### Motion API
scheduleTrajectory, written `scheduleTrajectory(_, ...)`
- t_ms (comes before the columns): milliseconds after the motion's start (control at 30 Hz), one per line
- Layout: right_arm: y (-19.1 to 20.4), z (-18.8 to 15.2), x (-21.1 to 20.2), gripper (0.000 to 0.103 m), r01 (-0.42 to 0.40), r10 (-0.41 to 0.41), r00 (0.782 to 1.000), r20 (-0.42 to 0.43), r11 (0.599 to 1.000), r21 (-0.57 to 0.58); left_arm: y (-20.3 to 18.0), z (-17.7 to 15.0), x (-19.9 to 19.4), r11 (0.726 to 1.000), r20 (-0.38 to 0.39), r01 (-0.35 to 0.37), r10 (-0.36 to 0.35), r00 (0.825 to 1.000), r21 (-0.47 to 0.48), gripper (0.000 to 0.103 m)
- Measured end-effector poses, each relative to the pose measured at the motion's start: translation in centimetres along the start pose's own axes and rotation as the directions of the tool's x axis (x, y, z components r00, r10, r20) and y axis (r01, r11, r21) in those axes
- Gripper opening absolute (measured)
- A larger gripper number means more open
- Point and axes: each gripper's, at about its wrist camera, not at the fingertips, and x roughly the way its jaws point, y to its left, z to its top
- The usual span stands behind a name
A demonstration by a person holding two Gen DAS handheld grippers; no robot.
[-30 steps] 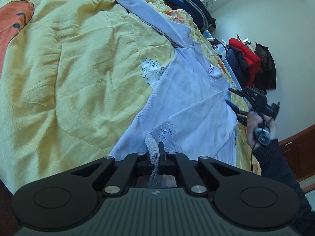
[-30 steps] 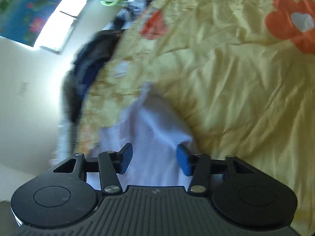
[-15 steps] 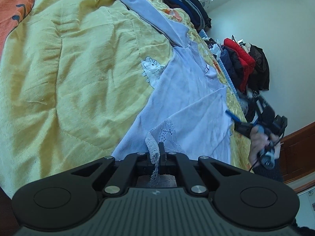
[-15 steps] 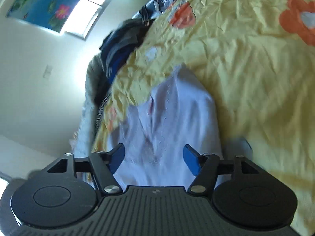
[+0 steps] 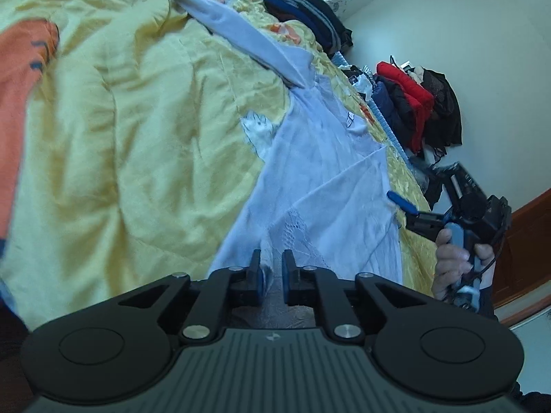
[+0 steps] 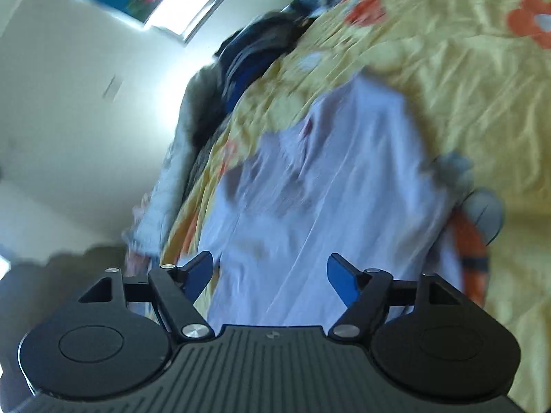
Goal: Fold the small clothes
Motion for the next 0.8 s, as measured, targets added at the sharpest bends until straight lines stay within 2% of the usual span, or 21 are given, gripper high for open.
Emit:
scheduleTrajectory(100, 0.4, -2.0, 1.3, 0.074, 0.080, -0.086, 0.995, -0.057, 0.992, -0.100, 0.6, 2.1, -2.4, 0.998, 0.093, -0.051, 0.047, 0.995, 0.041, 0.038)
scheduleTrajectory(133, 0.1, -2.5, 1.5, 0.074, 0.094, -0.102, 0.993, -0.060, 0.989, -0.117, 0.9, 3.2, -3.3, 0.996, 0.150, -0.083, 0.075, 0.986, 0.044, 0.055)
scheduleTrajectory(167, -0.2, -3.0, 1.3, 0.079, 0.070, -0.075, 0.997, -0.034, 0.988, -0.137, 1.2, 4.5, -4.2, 0.992, 0.222, -0.118, 0.108, 0.969, 0.035, 0.067)
scheduleTrajectory(200, -0.5, -3.2, 1.2, 0.079, 0.046, -0.051, 0.998, -0.025, 0.988, -0.145, 1.6, 5.9, -5.1, 0.989, 0.300, -0.149, 0.140, 0.944, 0.007, 0.069)
scheduleTrajectory(267, -0.8, -3.6, 0.9, 0.079, 0.025, -0.026, 1.000, -0.010, 0.988, -0.153, 3.0, 9.4, -6.1, 0.981, 0.401, -0.172, 0.193, 0.896, -0.089, 0.070)
scheduleTrajectory(400, -1.6, -3.5, 0.8, 0.079, -0.012, 0.013, 1.000, 0.009, 0.992, -0.128, 6.7, 16.7, -4.5, 0.959, 0.462, -0.172, 0.260, 0.848, -0.225, 0.070)
scheduleTrajectory(433, -1.7, -3.4, 0.8, 0.079, -0.019, 0.021, 1.000, 0.010, 0.992, -0.124, 7.8, 18.4, -3.6, 0.950, 0.463, -0.168, 0.276, 0.842, -0.262, 0.070)
scheduleTrajectory(467, -1.8, -3.5, 0.8, 0.079, -0.026, 0.028, 1.000, 0.011, 0.992, -0.121, 9.2, 20.1, -2.7, 0.932, 0.457, -0.161, 0.304, 0.836, -0.324, 0.070)
scheduleTrajectory(500, -1.9, -3.5, 0.8, 0.079, -0.033, 0.035, 0.999, 0.013, 0.992, -0.120, 10.7, 21.6, -1.8, 0.910, 0.446, -0.134, 0.316, 0.838, -0.393, 0.070)
scheduleTrajectory(567, -2.1, -3.6, 0.7, 0.079, -0.042, 0.044, 0.999, 0.018, 0.991, -0.124, 13.7, 24.0, 0.3, 0.856, 0.397, -0.046, 0.286, 0.872, -0.515, 0.070)
scheduleTrajectory(600, -2.1, -3.8, 0.6, 0.079, -0.044, 0.047, 0.999, 0.021, 0.991, -0.130, 14.7, 24.9, 1.2, 0.828, 0.381, -0.037, 0.297, 0.876, -0.560, 0.070)
scheduleTrajectory(633, -2.0, -3.9, 0.7, 0.079, -0.044, 0.047, 0.999, 0.023, 0.990, -0.136, 15.1, 25.6, 1.9, 0.805, 0.382, -0.047, 0.331, 0.863, -0.591, 0.070)
scheduleTrajectory(667, -2.0, -3.9, 0.6, 0.079, -0.043, 0.047, 0.999, 0.025, 0.989, -0.139, 15.3, 26.6, 2.5, 0.805, 0.390, -0.062, 0.351, 0.851, -0.589, 0.070)
scheduleTrajectory(733, -1.9, -3.9, 0.7, 0.079, -0.039, 0.043, 0.999, 0.026, 0.989, -0.143, 15.4, 28.5, 3.9, 0.817, 0.381, -0.119, 0.385, 0.840, -0.565, 0.070)
scheduleTrajectory(800, -1.8, -4.0, 0.8, 0.080, -0.039, 0.043, 0.999, 0.026, 0.989, -0.143, 15.8, 30.0, 4.7, 0.802, 0.372, -0.159, 0.430, 0.822, -0.576, 0.070)
